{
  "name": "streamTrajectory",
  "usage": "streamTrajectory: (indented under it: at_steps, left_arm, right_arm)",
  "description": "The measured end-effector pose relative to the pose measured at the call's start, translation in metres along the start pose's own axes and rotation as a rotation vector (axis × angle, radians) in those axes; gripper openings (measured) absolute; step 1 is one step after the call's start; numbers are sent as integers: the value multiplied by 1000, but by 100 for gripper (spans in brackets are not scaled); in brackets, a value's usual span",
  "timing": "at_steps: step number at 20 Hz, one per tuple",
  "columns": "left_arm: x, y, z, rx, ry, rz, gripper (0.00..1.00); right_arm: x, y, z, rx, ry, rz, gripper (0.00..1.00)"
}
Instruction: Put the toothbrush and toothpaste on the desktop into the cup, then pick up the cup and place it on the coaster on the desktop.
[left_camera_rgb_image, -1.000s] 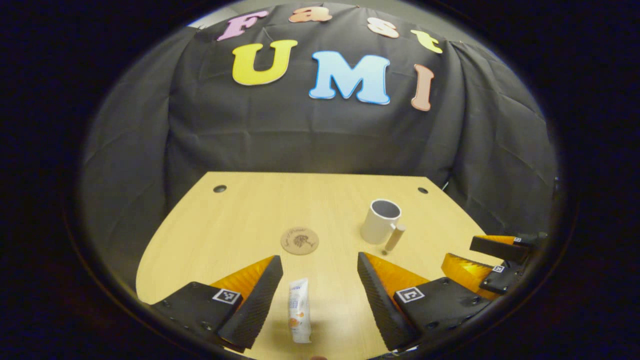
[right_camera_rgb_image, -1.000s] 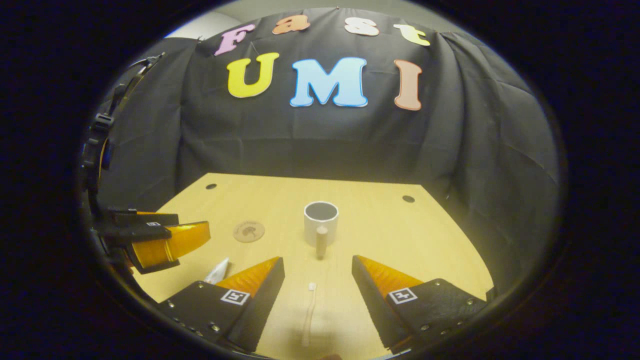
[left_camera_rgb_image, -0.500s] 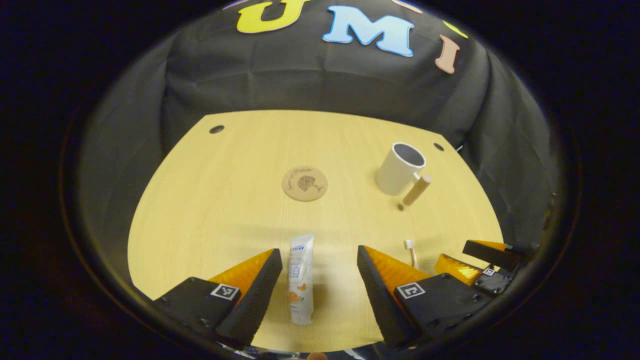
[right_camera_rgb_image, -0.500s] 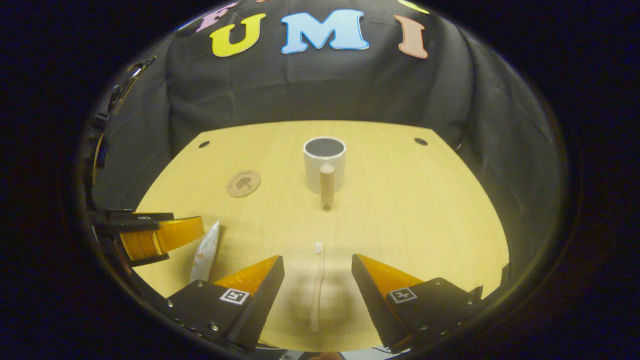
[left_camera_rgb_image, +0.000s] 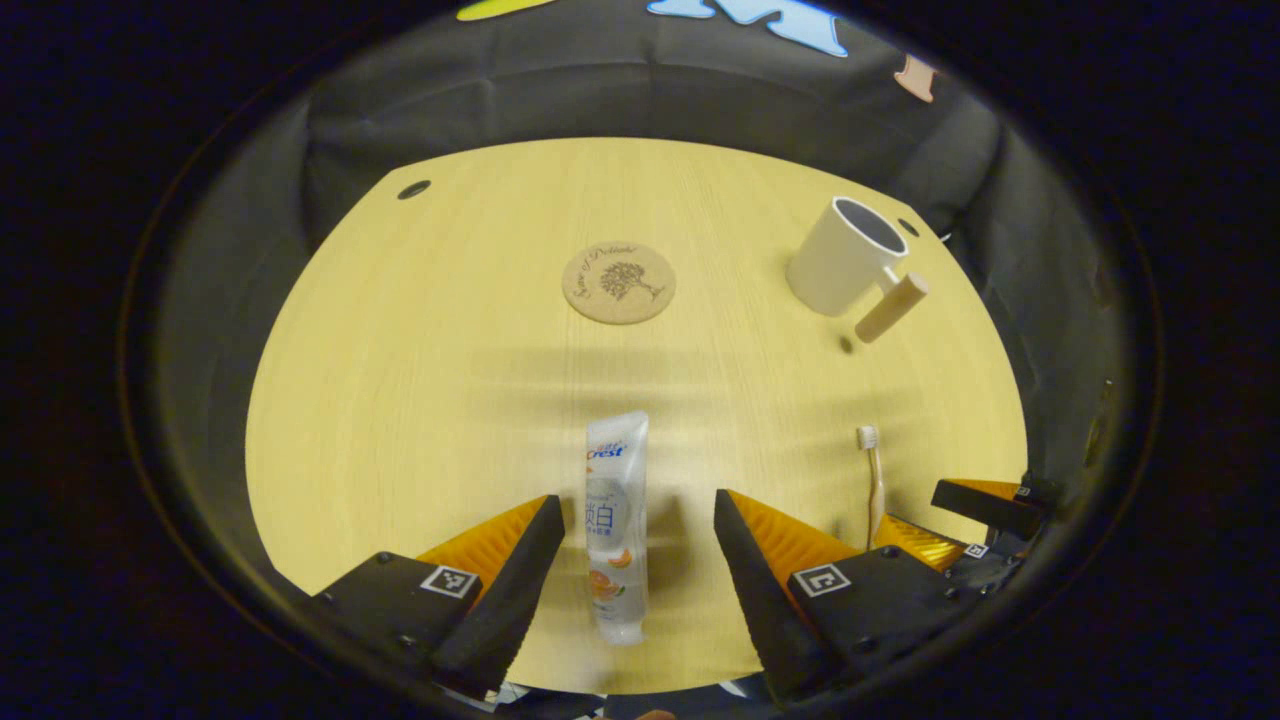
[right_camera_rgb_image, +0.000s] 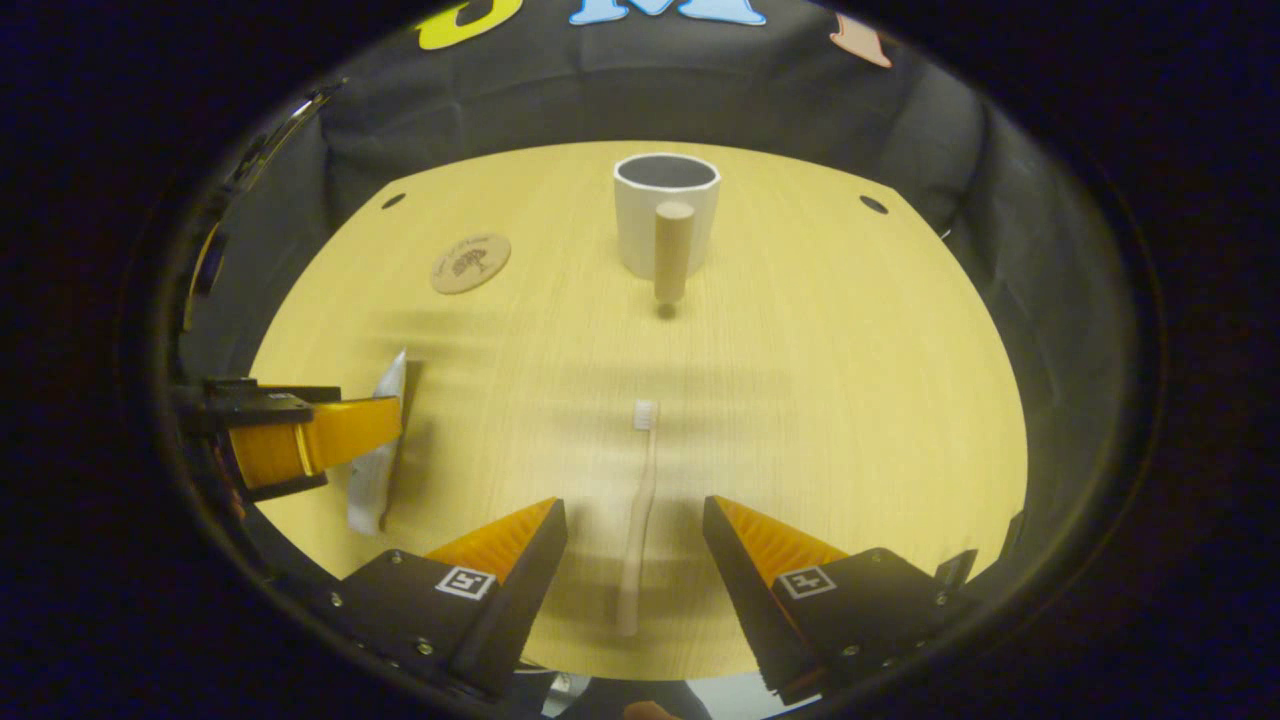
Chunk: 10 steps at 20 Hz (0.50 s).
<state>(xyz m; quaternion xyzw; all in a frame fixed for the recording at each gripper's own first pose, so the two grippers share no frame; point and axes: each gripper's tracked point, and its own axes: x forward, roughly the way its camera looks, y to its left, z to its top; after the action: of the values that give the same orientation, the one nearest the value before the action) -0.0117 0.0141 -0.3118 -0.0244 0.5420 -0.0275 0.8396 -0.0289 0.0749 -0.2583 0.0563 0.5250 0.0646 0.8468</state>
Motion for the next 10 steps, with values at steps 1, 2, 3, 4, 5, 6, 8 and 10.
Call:
streamTrajectory:
  at_steps: [1,2,3,4,5,6,8,10]
  left_arm:
    - [5,2,-2,7,17,0,98]
    - [8,2,-3,10,34,0,100]
    - [11,2,-5,9,49,-3,100]
    - [14,1,-5,7,62,-7,98]
    - [16,1,-7,7,75,-11,99]
    - [18,1,-8,7,87,-12,98]
    - [22,1,-11,7,110,-13,99]
    - [25,-1,-13,-1,128,-21,100]
  right_arm:
    - [4,-1,-5,-3,36,-9,88]
    - [9,-2,-8,-8,67,-18,90]
    - [10,-1,-11,-12,89,-18,87]
    - [13,1,-11,-9,103,-12,88]
    - [16,3,-12,-4,118,-9,88]
    - [19,4,-11,-6,134,-9,88]
    - [21,7,-12,-7,165,-8,87]
    - [25,7,-13,-8,194,-15,83]
